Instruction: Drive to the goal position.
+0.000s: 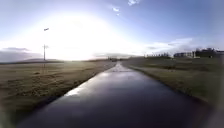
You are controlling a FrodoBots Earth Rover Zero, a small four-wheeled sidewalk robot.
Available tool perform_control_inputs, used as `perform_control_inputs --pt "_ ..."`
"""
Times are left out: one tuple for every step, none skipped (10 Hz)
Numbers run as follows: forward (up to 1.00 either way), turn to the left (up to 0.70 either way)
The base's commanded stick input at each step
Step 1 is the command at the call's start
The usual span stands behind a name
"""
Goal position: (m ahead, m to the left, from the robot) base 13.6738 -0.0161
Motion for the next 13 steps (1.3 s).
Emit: perform_control_inputs --pt "1.0 -0.07" --pt "1.0 -0.22" --pt "1.0 -0.27" --pt "1.0 -0.2" --pt "1.0 -0.03" --pt "1.0 0.0" --pt "1.0 0.0" --pt "1.0 0.0" --pt "1.0 0.0" --pt "1.0 0.0" --pt "1.0 0.0" --pt "1.0 -0.18" --pt "1.0 -0.21"
